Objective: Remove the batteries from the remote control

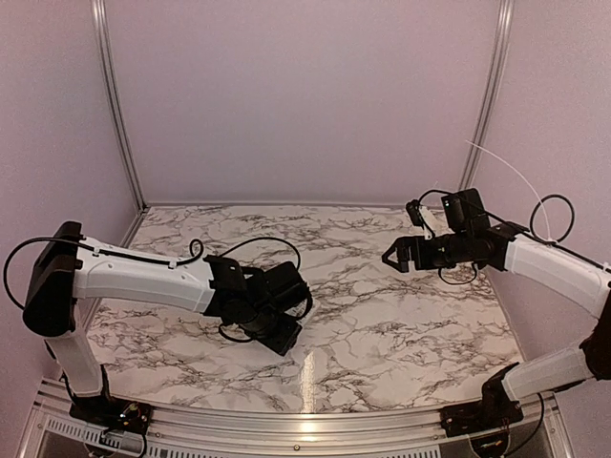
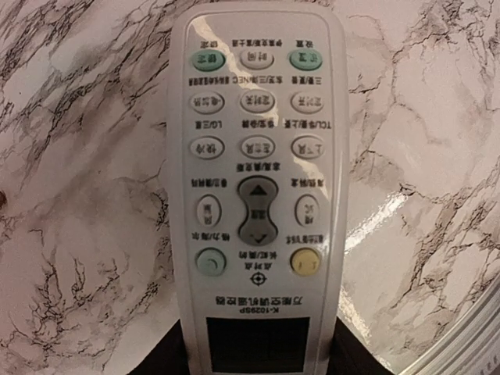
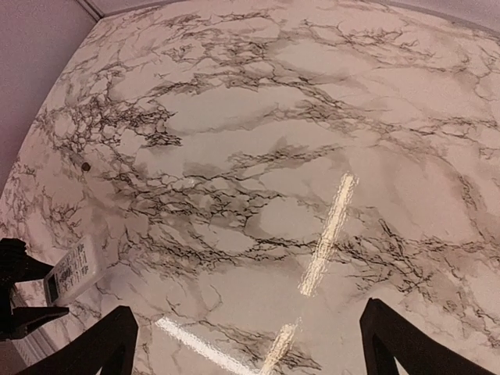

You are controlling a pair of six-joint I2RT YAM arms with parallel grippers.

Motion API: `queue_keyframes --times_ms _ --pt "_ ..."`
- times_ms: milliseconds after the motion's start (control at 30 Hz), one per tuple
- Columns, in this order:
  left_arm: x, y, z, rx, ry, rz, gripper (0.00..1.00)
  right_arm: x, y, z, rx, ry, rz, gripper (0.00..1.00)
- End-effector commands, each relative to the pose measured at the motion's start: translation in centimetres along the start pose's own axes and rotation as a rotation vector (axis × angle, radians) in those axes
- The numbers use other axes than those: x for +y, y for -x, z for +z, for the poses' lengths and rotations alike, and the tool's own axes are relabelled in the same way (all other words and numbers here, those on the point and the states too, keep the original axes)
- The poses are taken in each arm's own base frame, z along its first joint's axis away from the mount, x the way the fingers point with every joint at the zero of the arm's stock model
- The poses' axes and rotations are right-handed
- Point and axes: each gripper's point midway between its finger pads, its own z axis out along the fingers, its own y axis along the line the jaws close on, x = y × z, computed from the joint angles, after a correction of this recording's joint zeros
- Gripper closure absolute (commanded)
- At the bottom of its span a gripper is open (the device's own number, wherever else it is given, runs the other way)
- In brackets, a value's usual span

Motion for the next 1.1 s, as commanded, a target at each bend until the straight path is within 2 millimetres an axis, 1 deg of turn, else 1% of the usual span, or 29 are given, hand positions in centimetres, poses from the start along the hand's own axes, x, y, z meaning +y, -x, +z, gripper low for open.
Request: queue_keyframes --times_ms 0,100,233,333,400,500,633,767,833,900,967,1067 --pt "-1.1 3.2 -3.5 -0.071 -0.024 0.141 0.61 4.8 1.9 -0.7 -0.003 0.244 0.033 0.01" --pt "-1.6 4.9 -4.8 -0.108 -0.025 0.214 0.61 6.5 2.6 -0.7 0.032 0.344 0.058 0.02" --pt "-2.2 6.8 -5.9 -0.141 -0.021 0.284 0.6 7.9 3.4 -0.4 0.092 0.452 0.101 0.02" --pt "-2.5 7.9 -6.5 -0.169 -0.012 0.318 0.6 8.8 3.4 0.0 0.153 0.519 0.137 0.03" --pt "-2.6 8.6 -6.7 -0.183 -0.004 0.337 0.6 9.3 3.3 0.1 0.184 0.564 0.16 0.06" --pt "-3.0 9.5 -7.1 -0.206 -0.003 0.36 0.6 10.3 2.7 0.2 0.238 0.646 0.206 0.09" --pt "-3.2 10.1 -7.1 -0.217 0.001 0.389 0.6 11.6 1.8 0.4 0.301 0.726 0.224 0.11" --pt "-3.4 10.4 -7.0 -0.221 0.004 0.418 0.6 12.5 1.3 0.3 0.342 0.786 0.247 0.17" --pt "-3.3 10.5 -7.0 -0.221 0.006 0.425 0.6 12.5 1.1 0.3 0.35 0.796 0.253 0.19" --pt "-3.3 10.6 -6.9 -0.222 0.008 0.433 0.6 12.6 1.0 0.4 0.358 0.804 0.257 0.25" --pt "-3.5 10.7 -6.9 -0.223 0.007 0.443 0.6 12.9 0.7 0.5 0.375 0.814 0.261 0.29" --pt "-3.6 11.1 -6.9 -0.23 0.003 0.441 0.59 14.0 -0.1 0.8 0.411 0.831 0.248 0.3"
